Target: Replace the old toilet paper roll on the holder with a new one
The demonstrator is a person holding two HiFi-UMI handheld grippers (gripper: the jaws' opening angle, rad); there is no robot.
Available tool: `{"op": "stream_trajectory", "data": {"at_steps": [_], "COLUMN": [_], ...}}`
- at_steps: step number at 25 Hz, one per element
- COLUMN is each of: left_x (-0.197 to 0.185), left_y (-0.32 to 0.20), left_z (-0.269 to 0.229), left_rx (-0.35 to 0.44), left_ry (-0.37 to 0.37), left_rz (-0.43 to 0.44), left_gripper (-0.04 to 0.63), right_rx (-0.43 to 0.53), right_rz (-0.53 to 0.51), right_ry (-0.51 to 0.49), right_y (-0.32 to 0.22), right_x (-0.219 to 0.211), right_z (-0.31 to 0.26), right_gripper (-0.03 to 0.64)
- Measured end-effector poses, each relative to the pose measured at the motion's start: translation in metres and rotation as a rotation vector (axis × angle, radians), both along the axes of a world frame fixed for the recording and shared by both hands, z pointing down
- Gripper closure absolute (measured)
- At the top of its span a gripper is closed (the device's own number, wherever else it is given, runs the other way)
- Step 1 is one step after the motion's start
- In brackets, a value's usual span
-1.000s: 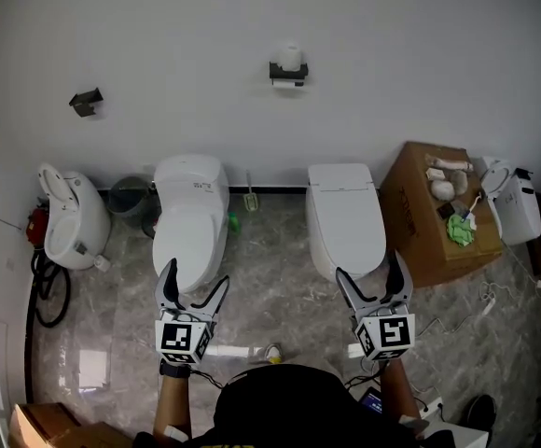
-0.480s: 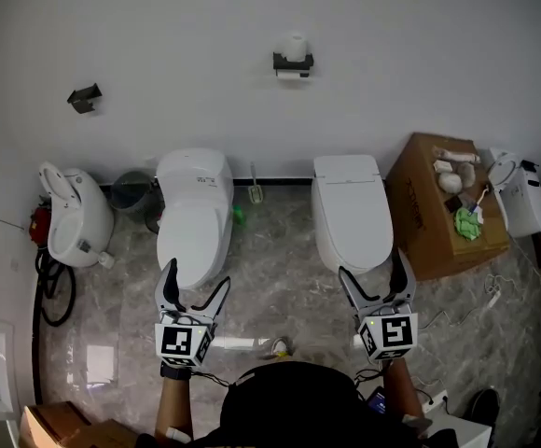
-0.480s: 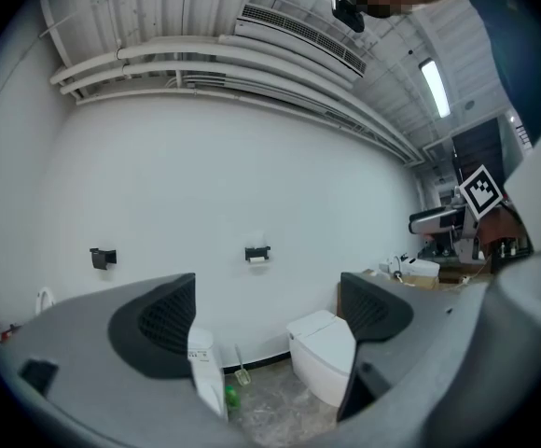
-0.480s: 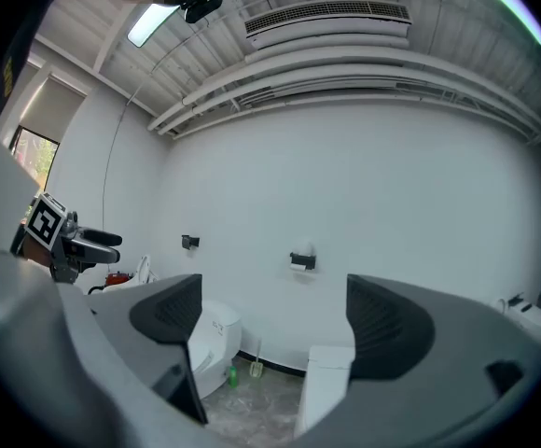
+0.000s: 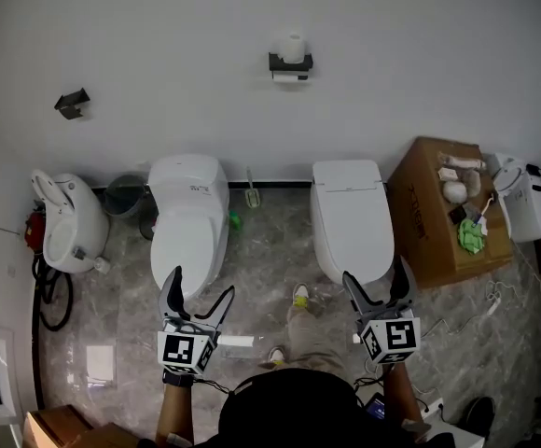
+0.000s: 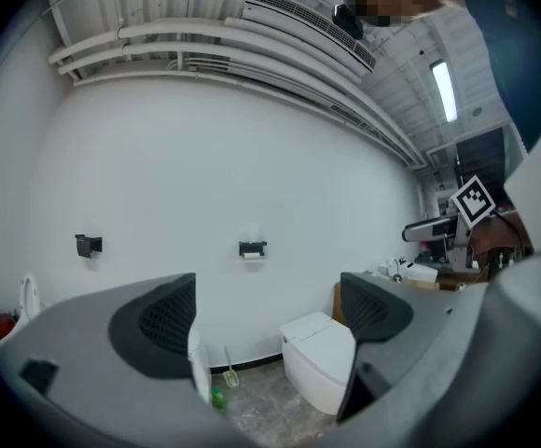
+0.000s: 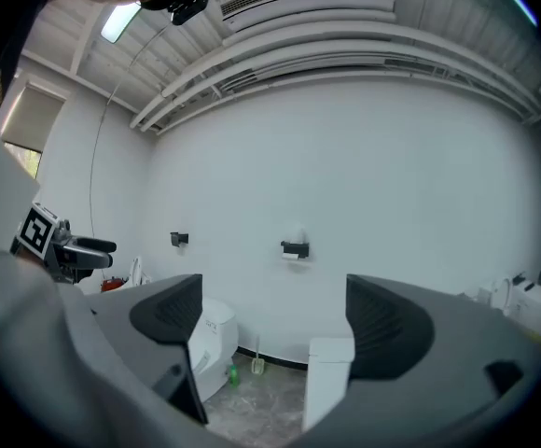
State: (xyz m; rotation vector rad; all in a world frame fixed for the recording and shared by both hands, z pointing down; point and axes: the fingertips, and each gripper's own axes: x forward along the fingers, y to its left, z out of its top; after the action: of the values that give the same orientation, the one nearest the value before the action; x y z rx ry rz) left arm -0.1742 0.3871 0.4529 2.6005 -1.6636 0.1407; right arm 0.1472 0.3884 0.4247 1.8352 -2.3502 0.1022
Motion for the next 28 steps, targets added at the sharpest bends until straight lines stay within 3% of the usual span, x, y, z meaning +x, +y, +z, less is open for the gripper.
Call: {"op": "stream_trajectory", "data": {"at_steps": [5, 10, 15, 19, 21, 28], "left_x": [0.02, 0.075, 0.102, 0.112, 0.116, 0.124], "left_y": [-0.075, -0.168, -0.244, -0.281, -0.294, -0.335], "left_z": [0.003, -0.035, -0.061, -0.075, -0.073, -0.056], "left_rx": [-0.022, 0.02, 0.069, 0.099, 0.069, 0.045], "left_ry": [0.019, -0.015, -0.033, -0.052, -0.061, -0.062], "left_rz": [-0.007, 0.029, 0.011, -0.011, -0.023, -0.03], "left_gripper": [0.124, 0.124, 0.124, 0.124, 0.124, 0.124], "right_rx": [-0.013, 0.019, 0.056, 0.077, 0.077, 0.055], "right_rz": [-0.023, -0.02, 0.001, 0.001, -0.002, -0.05], "right_ry": [-0.005, -0.025, -0.051, -0.05, -0.039, 0.1], "right_y": [-0.087, -0.176, -0.248, -0.286, -0.299, -0.347], "right_x": [0.014, 0.047, 0.085, 0.103, 0.106, 0.094], "right_z": [0.005, -0.012, -0.025, -0.024, -0.023, -0.007], "right_gripper": [0.146, 0.146, 0.146, 0.146, 0.146, 0.146]}}
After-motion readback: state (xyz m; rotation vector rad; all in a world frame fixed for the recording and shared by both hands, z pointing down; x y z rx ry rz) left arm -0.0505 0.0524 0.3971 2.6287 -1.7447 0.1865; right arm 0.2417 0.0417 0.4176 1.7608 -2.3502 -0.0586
